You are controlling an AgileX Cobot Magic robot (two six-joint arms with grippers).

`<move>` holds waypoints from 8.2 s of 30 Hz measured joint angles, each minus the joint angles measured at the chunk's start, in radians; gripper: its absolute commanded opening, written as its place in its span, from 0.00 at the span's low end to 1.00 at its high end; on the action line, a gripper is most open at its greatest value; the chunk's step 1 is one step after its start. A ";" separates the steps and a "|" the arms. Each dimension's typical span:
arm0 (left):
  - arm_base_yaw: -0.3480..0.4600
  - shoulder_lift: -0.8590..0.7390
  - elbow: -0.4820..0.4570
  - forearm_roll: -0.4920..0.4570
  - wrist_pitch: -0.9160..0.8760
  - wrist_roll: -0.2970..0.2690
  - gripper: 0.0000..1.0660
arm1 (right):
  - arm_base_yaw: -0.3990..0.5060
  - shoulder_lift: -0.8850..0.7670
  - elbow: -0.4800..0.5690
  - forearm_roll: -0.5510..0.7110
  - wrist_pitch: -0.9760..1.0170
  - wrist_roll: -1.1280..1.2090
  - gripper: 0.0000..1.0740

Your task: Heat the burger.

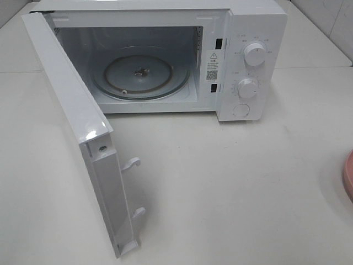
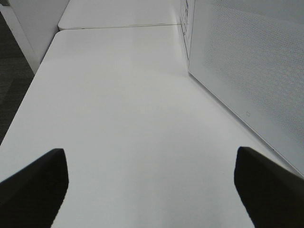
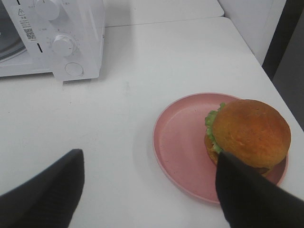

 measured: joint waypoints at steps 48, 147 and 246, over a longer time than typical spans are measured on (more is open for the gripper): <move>0.000 0.033 -0.035 -0.051 -0.050 0.000 0.78 | 0.000 0.000 0.000 0.003 -0.002 0.000 0.69; -0.613 1.678 -0.177 0.094 -1.723 -0.184 0.00 | 0.000 0.000 0.000 0.003 -0.002 0.000 0.69; -0.148 1.010 -0.247 -0.088 0.131 -0.074 0.98 | 0.000 0.000 0.000 0.003 -0.002 0.000 0.69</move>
